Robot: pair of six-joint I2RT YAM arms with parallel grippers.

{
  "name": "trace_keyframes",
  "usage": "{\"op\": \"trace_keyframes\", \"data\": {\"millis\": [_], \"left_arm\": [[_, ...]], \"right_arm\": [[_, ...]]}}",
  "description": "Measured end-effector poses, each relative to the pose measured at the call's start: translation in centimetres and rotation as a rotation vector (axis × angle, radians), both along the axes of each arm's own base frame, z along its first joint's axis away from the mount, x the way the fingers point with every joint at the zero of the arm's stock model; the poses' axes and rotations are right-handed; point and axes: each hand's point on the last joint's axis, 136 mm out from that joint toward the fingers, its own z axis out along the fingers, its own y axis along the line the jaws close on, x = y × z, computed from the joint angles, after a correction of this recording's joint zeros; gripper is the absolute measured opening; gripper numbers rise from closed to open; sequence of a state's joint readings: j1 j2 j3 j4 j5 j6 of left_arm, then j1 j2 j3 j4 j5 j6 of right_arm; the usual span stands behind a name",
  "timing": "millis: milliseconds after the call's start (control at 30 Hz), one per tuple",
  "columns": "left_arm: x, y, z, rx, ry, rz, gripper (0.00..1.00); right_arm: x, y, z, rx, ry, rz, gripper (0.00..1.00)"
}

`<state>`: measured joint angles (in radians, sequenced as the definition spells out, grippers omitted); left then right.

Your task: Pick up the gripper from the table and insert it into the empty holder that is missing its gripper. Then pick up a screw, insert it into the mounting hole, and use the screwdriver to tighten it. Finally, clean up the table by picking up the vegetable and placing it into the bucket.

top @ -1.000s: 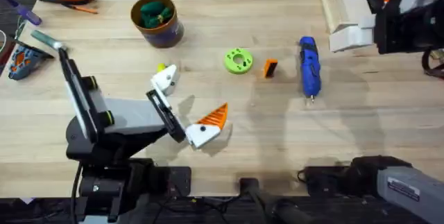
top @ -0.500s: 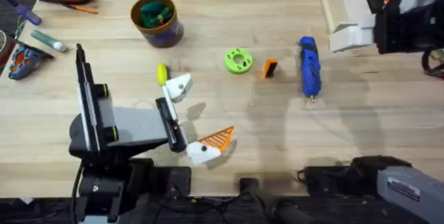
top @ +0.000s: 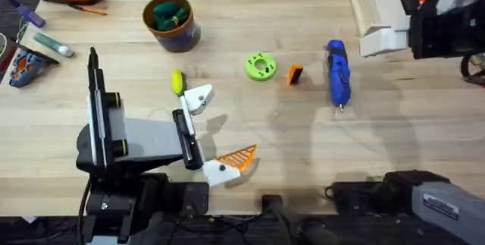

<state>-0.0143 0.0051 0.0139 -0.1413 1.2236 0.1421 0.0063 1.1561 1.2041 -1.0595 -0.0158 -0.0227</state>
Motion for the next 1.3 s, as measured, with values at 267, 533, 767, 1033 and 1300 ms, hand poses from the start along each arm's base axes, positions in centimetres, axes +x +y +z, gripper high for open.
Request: {"op": "trace_keyframes", "data": {"millis": [267, 533, 767, 1033, 1300], "left_arm": [[0.01, 0.00, 0.00, -0.004, 0.011, 0.001, 0.986], [0.01, 0.00, 0.00, -0.005, 0.014, 0.001, 0.986], [0.01, 0.00, 0.00, -0.005, 0.014, 0.001, 0.985], [0.01, 0.00, 0.00, -0.005, 0.014, 0.001, 0.985], [0.01, 0.00, 0.00, -0.005, 0.014, 0.001, 0.986]], "right_arm": [[0.00, 0.00, 0.00, 0.000, 0.000, 0.000, 0.992], [0.00, 0.00, 0.00, 0.000, 0.000, 0.000, 0.992], [0.00, 0.00, 0.00, 0.000, 0.000, 0.000, 0.992], [0.00, 0.00, 0.00, 0.000, 0.000, 0.000, 0.992], [0.00, 0.00, 0.00, 0.000, 0.000, 0.000, 0.992]]}}
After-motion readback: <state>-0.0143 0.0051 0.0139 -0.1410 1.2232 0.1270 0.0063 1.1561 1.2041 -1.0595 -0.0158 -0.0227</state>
